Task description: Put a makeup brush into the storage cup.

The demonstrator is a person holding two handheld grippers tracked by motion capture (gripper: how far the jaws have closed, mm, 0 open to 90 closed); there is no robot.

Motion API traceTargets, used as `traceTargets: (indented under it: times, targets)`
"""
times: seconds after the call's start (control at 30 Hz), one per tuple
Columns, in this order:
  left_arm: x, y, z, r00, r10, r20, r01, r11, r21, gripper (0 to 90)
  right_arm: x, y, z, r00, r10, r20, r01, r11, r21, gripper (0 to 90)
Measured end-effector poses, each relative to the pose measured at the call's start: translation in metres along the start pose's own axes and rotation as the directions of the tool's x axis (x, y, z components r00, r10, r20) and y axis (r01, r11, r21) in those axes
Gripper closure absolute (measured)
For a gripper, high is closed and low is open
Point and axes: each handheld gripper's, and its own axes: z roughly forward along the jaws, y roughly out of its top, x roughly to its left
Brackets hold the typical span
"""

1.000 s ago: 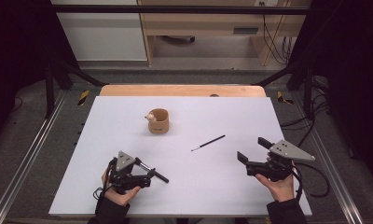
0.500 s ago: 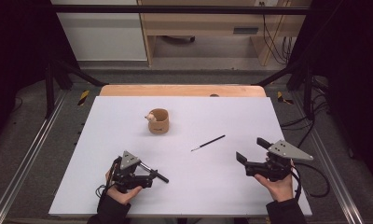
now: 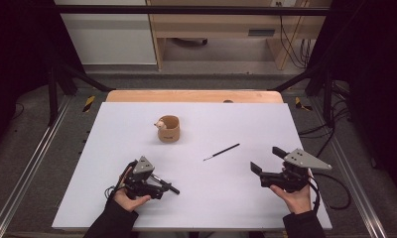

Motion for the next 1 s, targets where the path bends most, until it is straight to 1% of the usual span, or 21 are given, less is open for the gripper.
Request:
traceTargets:
  times: [0.13,0.2,0.33,0.47,0.5,0.53,0.57,0.67,0.7,0.87,0.9,0.97,1.0]
  targets:
    - [-0.001,0.000,0.005,0.9986,0.046,0.025,-0.046,0.9987,0.019,12.7,0.000,0.000,0.000,1.0000,-0.001,-0.001,0.001,1.000,-0.001,7.3]
    - [-0.001,0.000,0.005,0.9982,0.050,0.033,-0.051,0.9984,0.024,13.2,0.000,0.000,0.001,1.0000,-0.002,-0.002,0.002,1.000,-0.001,7.3]
    - [-0.002,-0.001,0.008,0.9957,0.080,0.047,-0.082,0.9956,0.046,14.1,0.001,0.000,0.001,1.0000,-0.003,-0.003,0.003,1.000,0.001,7.3]
    - [-0.003,-0.002,0.011,0.9944,0.092,0.052,-0.096,0.9933,0.064,15.0,0.001,0.000,0.001,1.0000,-0.002,-0.003,0.002,1.000,0.003,7.3]
    - [-0.004,-0.002,0.013,0.9937,0.101,0.049,-0.105,0.9915,0.078,15.4,0.001,0.000,0.001,1.0000,-0.003,-0.003,0.003,1.000,0.003,7.2]
    - [-0.004,-0.002,0.013,0.9937,0.101,0.049,-0.105,0.9915,0.078,16.0,0.001,0.000,0.001,1.0000,-0.003,-0.003,0.003,1.000,0.003,7.2]
    - [-0.004,-0.003,0.014,0.9930,0.107,0.050,-0.111,0.9900,0.087,16.0,0.001,0.000,0.001,1.0000,-0.003,-0.003,0.003,1.000,0.004,7.2]
    - [-0.005,-0.003,0.014,0.9927,0.113,0.042,-0.116,0.9891,0.090,18.3,0.001,0.000,0.001,1.0000,-0.004,-0.003,0.004,1.000,0.004,7.2]
    - [-0.004,-0.003,0.013,0.9920,0.121,0.035,-0.124,0.9878,0.094,19.3,0.001,0.000,0.001,1.0000,-0.004,-0.004,0.004,1.000,0.002,7.2]
    - [-0.004,-0.004,0.013,0.9923,0.120,0.031,-0.122,0.9876,0.098,21.9,0.001,0.000,0.001,1.0000,-0.003,-0.002,0.003,1.000,0.004,7.2]
    - [-0.004,-0.004,0.012,0.9919,0.124,0.025,-0.126,0.9864,0.105,22.9,0.001,0.000,0.001,1.0000,-0.003,-0.003,0.003,1.000,0.004,7.2]
    - [-0.005,-0.005,0.013,0.9918,0.124,0.028,-0.127,0.9848,0.119,27.5,0.001,0.000,0.001,1.0000,-0.004,-0.003,0.004,1.000,0.004,7.2]
    - [-0.005,-0.004,0.012,0.9921,0.123,0.027,-0.125,0.9847,0.122,27.6,0.001,0.000,0.001,1.0000,-0.004,-0.003,0.004,1.000,0.004,7.2]
